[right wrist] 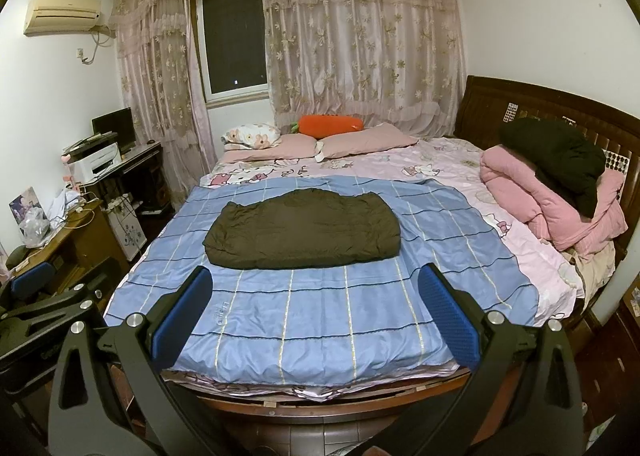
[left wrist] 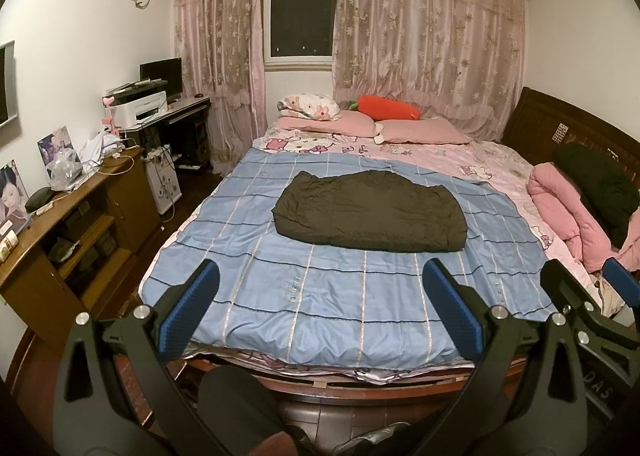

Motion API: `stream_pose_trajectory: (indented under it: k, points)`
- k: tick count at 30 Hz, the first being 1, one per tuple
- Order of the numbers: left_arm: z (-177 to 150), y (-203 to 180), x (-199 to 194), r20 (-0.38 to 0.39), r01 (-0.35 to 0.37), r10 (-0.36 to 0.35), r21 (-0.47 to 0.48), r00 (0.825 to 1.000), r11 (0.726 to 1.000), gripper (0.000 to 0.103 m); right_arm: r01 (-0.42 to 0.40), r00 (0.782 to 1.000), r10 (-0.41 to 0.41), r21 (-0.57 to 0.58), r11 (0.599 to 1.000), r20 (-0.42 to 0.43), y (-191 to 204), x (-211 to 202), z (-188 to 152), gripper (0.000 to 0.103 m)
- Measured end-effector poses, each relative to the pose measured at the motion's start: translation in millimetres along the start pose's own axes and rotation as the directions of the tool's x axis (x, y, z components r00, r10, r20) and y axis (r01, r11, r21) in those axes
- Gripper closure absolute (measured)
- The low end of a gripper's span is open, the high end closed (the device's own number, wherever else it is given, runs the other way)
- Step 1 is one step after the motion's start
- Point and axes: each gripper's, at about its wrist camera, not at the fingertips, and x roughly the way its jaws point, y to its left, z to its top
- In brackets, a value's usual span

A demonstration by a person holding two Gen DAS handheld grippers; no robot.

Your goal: Fold large clothes

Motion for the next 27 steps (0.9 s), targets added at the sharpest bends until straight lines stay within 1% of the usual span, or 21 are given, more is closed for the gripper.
stream_pose_trajectory:
  k: [7,13,16,22,27]
  points:
    - [-2.8,4.1,0.6,-0.004,0.007,-0.007,0.003,1.0,1.0,0.002,0.0,1.0,0.0,0.001,1.0,0.001,-0.8,0.1,-0.3,0.001]
    - [-6.0,10.2,5.4,-0.038,0.045,-0.044,0.003,0.998,0.999,0.002,-0.001,1.0,0.001,0.0,1.0,0.001,-1.7,0.4,-1.6,0.001]
    - [-6.0,11.8,5.5,-0.029,0.05,-0.05,0.005,0.998,0.999,0.002,-0.002,1.0,0.002,-0.001,1.0,0.001,-1.9,0.5,-0.9,0.001]
    - [-8.3,12.7,-3.1,0.031,0.011,-0.011,0.008,0.999,1.0,0.002,-0.006,1.0,0.006,-0.001,1.0,0.009,-2.9,-1.6,5.9,0.001]
    - [-7.7,11.8,-6.5,0.055,0.008,-0.008,-0.008,0.998,1.0,0.002,-0.009,1.0,0.009,0.003,1.0,0.016,-6.2,-3.5,13.1,0.001]
